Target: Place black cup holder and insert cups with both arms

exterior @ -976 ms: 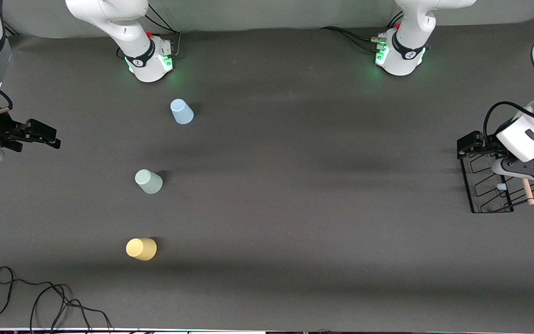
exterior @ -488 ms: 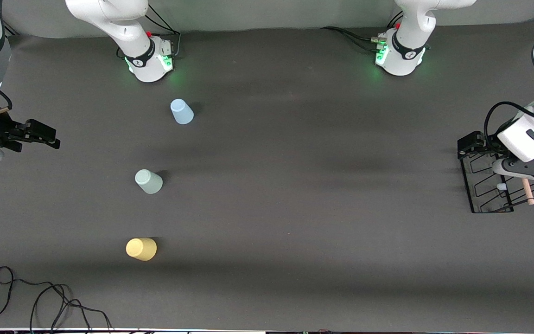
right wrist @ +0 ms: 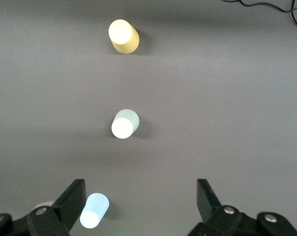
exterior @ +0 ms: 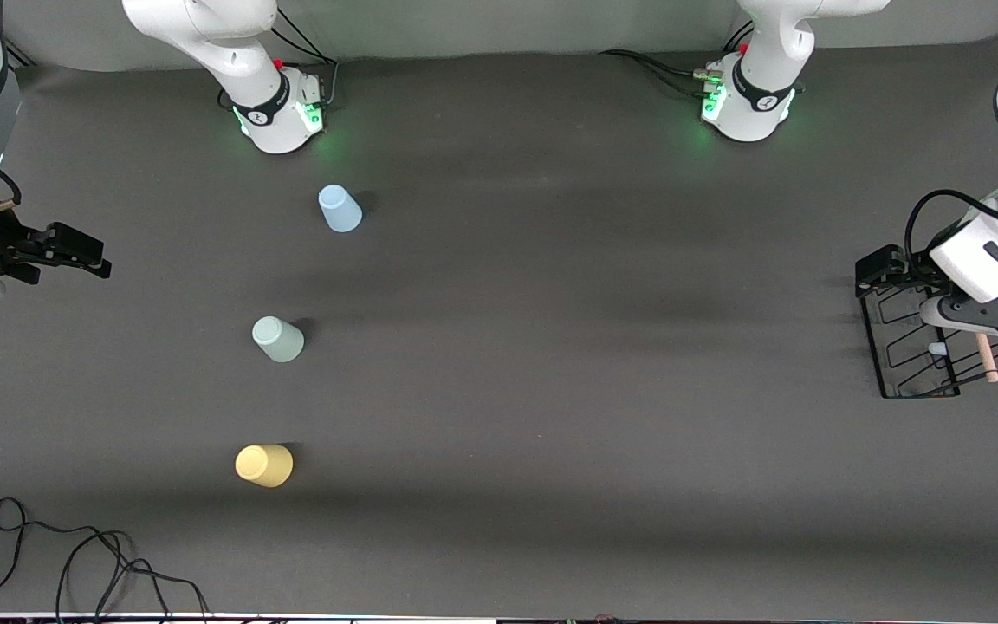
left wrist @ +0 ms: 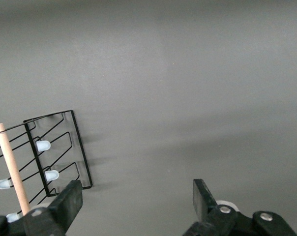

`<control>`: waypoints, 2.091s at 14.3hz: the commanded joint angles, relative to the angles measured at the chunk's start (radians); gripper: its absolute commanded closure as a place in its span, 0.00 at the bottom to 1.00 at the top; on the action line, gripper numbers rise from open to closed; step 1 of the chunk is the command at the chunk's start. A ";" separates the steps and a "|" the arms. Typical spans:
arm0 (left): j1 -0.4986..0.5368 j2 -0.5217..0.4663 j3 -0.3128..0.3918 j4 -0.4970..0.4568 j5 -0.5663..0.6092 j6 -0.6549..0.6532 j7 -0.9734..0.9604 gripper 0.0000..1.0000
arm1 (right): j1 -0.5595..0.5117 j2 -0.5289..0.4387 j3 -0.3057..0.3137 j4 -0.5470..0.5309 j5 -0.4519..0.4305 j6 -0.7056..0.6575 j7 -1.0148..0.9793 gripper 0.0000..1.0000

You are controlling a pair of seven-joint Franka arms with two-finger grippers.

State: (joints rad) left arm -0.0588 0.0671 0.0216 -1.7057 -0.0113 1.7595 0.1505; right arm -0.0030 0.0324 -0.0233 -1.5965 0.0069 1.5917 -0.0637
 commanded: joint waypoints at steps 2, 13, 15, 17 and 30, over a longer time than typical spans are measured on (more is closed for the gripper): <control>0.004 -0.006 0.000 -0.002 -0.012 -0.006 0.006 0.00 | 0.012 -0.002 -0.010 0.007 -0.004 0.005 -0.007 0.00; 0.017 -0.004 0.000 -0.002 -0.012 -0.008 0.012 0.00 | 0.012 -0.002 -0.010 0.007 -0.002 0.005 -0.007 0.00; 0.023 -0.004 0.000 0.001 -0.007 -0.012 0.014 0.00 | 0.012 -0.002 -0.010 0.007 -0.002 0.005 -0.005 0.00; 0.049 -0.004 0.000 0.001 0.001 -0.015 0.040 0.00 | 0.012 0.000 -0.011 0.007 -0.002 0.005 -0.005 0.00; 0.375 0.103 0.000 -0.043 0.070 0.079 0.451 0.00 | 0.012 0.000 -0.012 0.007 -0.002 0.005 -0.005 0.00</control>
State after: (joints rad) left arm 0.2949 0.1624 0.0320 -1.7150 0.0442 1.7803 0.5597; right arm -0.0030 0.0324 -0.0233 -1.5965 0.0069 1.5918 -0.0637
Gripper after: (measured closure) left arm 0.000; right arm 0.000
